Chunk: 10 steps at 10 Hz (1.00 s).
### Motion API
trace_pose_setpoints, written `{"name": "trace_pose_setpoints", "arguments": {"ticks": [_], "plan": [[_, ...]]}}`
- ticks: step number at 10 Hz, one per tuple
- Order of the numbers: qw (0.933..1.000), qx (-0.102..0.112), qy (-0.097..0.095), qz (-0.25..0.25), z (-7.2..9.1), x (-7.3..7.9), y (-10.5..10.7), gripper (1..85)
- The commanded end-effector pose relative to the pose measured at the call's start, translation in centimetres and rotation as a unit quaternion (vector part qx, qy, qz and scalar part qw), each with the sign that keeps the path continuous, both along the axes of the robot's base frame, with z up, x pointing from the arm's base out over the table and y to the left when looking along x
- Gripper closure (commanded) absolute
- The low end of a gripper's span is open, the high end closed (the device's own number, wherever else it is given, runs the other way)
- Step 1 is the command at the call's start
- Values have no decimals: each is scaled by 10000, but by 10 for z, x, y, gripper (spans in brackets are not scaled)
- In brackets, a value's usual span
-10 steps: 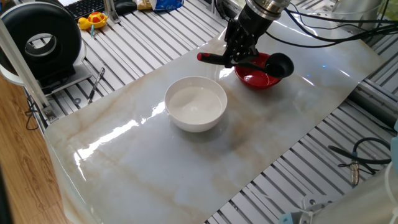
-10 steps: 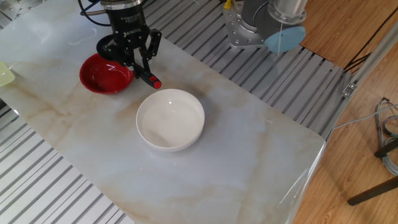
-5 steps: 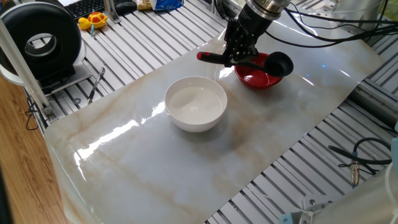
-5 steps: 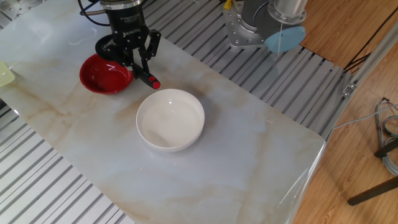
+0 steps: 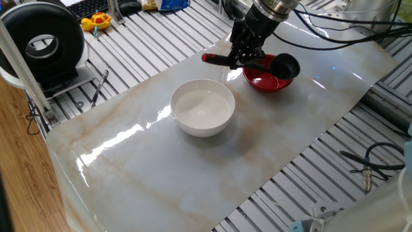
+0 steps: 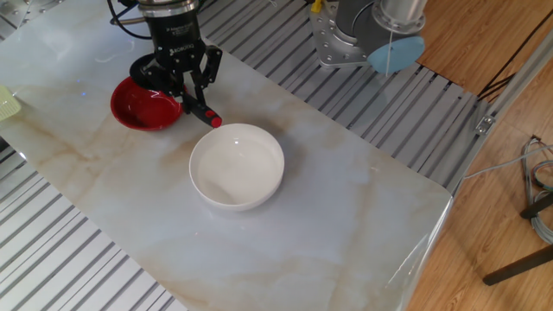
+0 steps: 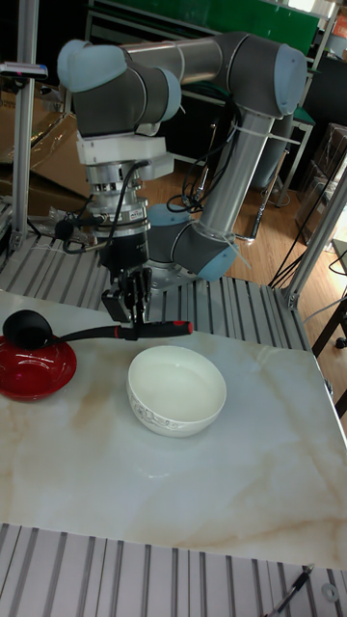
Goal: Scoop water with a large spoon from one bowl to another
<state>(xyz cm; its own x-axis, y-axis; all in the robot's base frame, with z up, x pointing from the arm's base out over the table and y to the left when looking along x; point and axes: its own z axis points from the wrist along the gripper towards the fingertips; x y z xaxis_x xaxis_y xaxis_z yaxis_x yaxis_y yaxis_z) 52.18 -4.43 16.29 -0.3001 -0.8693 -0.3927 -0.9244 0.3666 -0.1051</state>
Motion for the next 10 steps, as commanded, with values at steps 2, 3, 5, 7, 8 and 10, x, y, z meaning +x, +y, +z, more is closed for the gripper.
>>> {"name": "trace_pose_setpoints", "arguments": {"ticks": [2,3,5,7,8,10], "plan": [[9998,-117,-156,36,-7,11,-3,843],[9996,-195,-187,57,-8,13,-7,843],[9994,-277,-189,113,-9,12,-10,843],[9994,-266,-194,126,-9,12,-9,843],[9994,-231,-206,137,-8,12,-7,843],[9993,-197,-284,148,-6,16,-5,843]]}}
